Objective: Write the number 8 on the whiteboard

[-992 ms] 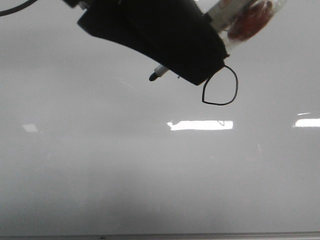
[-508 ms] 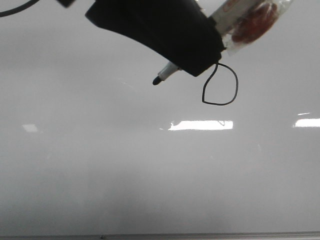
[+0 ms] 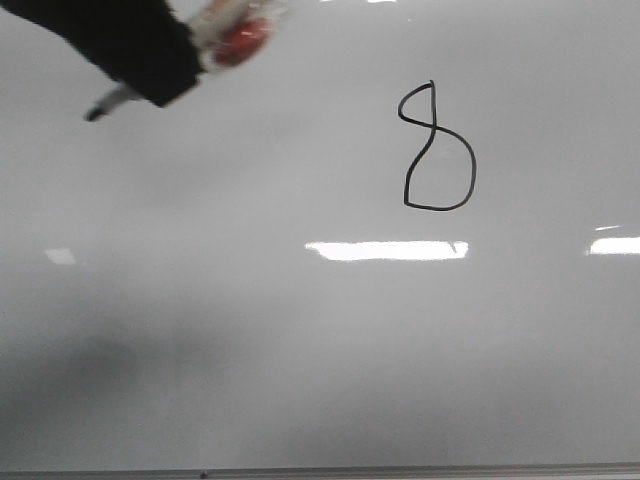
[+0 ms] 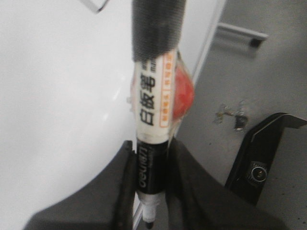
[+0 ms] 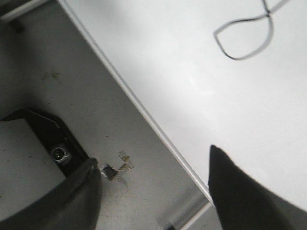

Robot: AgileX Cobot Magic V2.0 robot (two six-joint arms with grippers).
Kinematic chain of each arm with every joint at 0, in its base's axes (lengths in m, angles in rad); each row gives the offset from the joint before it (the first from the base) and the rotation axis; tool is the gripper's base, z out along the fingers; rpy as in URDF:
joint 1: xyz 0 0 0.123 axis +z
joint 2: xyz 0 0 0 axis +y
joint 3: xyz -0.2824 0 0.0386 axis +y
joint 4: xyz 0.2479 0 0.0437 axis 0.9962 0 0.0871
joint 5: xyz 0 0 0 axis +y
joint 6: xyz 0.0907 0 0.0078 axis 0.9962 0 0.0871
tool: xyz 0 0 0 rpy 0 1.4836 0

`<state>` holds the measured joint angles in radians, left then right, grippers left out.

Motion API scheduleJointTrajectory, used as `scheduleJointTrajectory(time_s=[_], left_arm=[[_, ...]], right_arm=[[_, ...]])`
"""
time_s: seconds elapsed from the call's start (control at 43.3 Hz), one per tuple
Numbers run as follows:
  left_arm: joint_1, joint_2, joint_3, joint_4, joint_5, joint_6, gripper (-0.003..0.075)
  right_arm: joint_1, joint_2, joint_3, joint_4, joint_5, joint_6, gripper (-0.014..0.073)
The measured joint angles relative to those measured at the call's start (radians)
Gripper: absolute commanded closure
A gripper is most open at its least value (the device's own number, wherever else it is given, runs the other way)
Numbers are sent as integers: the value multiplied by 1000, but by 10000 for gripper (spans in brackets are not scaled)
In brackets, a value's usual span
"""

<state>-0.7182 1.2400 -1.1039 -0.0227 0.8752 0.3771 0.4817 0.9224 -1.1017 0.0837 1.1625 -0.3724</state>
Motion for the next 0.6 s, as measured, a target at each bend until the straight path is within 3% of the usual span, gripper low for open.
scheduleJointTrajectory(time_s=[0.162, 0.277, 0.438, 0.6], left_arm=[[163, -40, 0, 197, 100, -336, 693], [318, -42, 0, 247, 114, -491, 693], [511, -36, 38, 258, 32, -559, 693], [624, 3, 68, 249, -63, -570, 693]], right_arm=[[-40, -29, 0, -56, 8, 69, 97], [-42, -29, 0, -61, 14, 74, 97], [-42, -29, 21, -62, 12, 75, 97], [-42, -29, 32, -62, 2, 78, 97]])
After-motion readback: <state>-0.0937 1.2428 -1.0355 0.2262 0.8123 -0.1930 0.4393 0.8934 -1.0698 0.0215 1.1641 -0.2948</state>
